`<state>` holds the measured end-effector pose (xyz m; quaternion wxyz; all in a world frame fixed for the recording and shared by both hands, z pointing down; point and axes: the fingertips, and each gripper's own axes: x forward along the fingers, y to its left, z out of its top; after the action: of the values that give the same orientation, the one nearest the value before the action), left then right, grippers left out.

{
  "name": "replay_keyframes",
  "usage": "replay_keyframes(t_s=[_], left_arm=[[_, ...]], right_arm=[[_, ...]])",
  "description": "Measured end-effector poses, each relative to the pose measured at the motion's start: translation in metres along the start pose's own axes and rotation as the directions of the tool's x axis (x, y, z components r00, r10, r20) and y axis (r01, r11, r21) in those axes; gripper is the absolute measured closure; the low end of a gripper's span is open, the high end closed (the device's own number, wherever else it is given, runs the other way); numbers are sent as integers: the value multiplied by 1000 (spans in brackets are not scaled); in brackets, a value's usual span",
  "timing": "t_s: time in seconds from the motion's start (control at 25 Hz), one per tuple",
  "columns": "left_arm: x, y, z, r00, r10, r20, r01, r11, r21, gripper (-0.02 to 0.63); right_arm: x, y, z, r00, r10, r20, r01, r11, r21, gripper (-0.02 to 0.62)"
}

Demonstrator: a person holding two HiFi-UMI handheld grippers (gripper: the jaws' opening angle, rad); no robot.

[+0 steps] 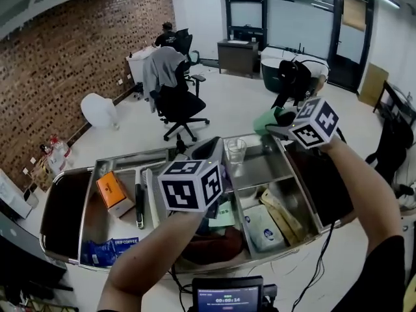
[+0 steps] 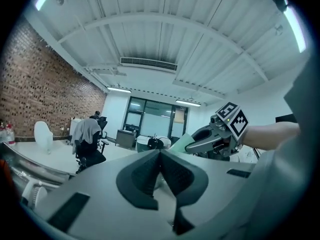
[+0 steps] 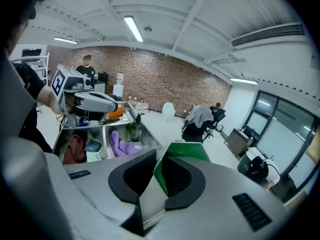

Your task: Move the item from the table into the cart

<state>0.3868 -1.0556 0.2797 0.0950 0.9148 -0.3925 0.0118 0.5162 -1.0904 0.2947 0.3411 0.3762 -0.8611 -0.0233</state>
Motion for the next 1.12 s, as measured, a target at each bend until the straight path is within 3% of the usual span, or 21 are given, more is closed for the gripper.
replay_keyframes(t_s=[0.2, 0.4, 0.96, 1.12], left_arm=[[32, 18, -31, 995, 55, -82, -57, 998, -25, 603], [54, 43, -62, 983, 104, -152, -111, 993, -40, 603], [89, 65, -110, 969, 105, -225, -120, 991, -55, 603], [93, 67, -113, 969, 103, -226, -115, 993, -41, 603]], right_arm=[[47, -16, -42, 974, 67, -217, -88, 992, -91, 563], [97, -20, -89, 905, 131, -405, -202, 970, -137, 563], [165, -7, -148, 755, 215, -619, -418, 885, -203, 563], [171, -6, -153, 731, 226, -644, -442, 876, -194, 563]])
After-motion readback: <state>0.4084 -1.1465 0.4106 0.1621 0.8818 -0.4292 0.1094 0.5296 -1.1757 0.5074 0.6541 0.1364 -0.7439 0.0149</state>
